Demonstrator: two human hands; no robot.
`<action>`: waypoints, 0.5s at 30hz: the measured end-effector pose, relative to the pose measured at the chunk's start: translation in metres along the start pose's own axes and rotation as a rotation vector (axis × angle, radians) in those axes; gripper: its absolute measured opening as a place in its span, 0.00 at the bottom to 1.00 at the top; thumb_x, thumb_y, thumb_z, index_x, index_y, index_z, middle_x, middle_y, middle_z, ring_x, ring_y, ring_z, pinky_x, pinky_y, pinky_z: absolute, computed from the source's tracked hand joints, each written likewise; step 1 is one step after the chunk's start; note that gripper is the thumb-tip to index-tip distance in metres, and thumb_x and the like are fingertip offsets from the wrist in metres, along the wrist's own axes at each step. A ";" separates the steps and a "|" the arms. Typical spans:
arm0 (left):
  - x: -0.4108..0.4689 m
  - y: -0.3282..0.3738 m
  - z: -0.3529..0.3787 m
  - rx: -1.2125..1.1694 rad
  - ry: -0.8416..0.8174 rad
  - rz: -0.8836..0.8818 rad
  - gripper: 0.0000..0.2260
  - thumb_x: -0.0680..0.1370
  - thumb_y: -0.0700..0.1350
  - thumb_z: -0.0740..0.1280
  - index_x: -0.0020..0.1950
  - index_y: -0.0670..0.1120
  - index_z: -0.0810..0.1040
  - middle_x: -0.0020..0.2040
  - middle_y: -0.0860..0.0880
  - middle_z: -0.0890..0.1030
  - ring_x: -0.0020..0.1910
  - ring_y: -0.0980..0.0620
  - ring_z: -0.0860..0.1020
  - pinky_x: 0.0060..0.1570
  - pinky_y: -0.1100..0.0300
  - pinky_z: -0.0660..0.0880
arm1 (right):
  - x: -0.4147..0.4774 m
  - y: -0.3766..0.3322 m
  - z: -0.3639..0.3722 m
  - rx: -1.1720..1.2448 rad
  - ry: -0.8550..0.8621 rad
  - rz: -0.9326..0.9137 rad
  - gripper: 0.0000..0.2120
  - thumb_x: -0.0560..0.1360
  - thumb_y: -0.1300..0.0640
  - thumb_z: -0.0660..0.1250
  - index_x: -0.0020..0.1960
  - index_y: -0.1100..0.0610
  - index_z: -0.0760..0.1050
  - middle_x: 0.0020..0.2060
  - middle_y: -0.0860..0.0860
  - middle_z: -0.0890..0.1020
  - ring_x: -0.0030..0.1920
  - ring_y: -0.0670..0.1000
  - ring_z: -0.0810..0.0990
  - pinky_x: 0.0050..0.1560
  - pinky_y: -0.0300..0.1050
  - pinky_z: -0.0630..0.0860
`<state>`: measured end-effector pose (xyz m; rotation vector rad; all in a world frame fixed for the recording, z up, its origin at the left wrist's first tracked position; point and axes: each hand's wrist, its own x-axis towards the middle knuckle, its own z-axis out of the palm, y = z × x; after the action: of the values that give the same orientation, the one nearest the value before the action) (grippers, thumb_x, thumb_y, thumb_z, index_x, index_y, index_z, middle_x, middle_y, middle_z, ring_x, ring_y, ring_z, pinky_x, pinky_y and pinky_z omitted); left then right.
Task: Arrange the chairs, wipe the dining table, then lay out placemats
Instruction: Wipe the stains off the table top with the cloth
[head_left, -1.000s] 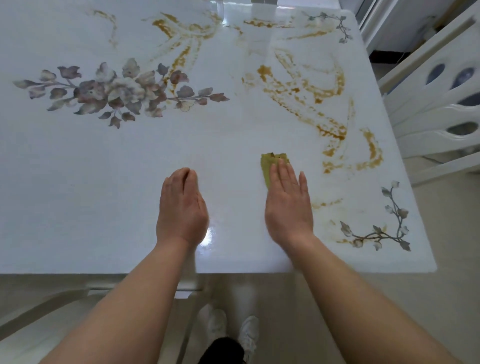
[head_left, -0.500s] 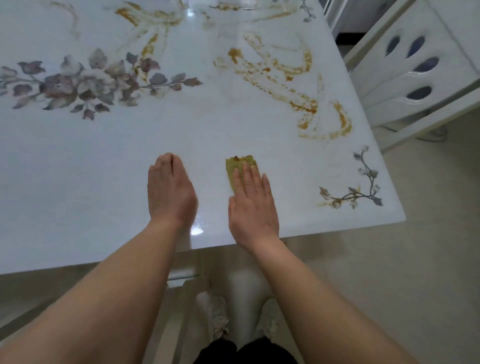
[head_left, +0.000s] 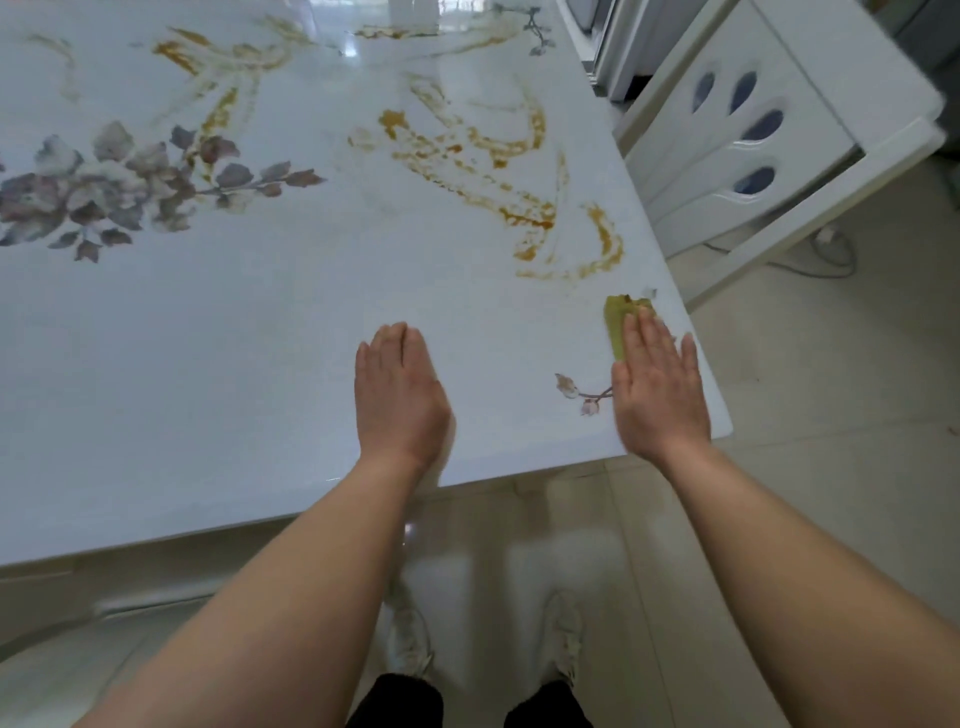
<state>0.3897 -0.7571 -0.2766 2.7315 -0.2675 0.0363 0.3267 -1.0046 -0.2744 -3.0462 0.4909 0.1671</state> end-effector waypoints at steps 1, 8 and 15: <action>0.000 0.006 0.004 -0.013 0.015 -0.017 0.22 0.71 0.37 0.53 0.63 0.34 0.71 0.65 0.37 0.71 0.66 0.37 0.67 0.69 0.44 0.59 | 0.004 0.005 -0.001 -0.005 -0.007 0.007 0.31 0.77 0.47 0.37 0.78 0.56 0.43 0.78 0.51 0.44 0.77 0.48 0.41 0.75 0.50 0.36; 0.003 0.032 0.017 -0.004 0.086 -0.144 0.17 0.73 0.38 0.55 0.58 0.33 0.71 0.60 0.35 0.71 0.59 0.35 0.68 0.62 0.40 0.65 | -0.003 -0.032 0.000 0.042 -0.023 -0.469 0.29 0.79 0.47 0.42 0.78 0.57 0.50 0.77 0.53 0.51 0.77 0.51 0.46 0.75 0.50 0.39; 0.001 0.036 0.020 0.026 0.129 -0.175 0.20 0.73 0.40 0.52 0.63 0.37 0.70 0.64 0.39 0.69 0.62 0.39 0.67 0.67 0.43 0.62 | 0.059 -0.041 -0.004 0.020 -0.068 -0.797 0.27 0.80 0.45 0.40 0.78 0.50 0.47 0.78 0.47 0.47 0.77 0.45 0.42 0.75 0.51 0.37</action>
<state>0.3831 -0.7980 -0.2816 2.7525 0.0092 0.1681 0.3954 -0.9842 -0.2757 -2.9290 -0.7151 0.2153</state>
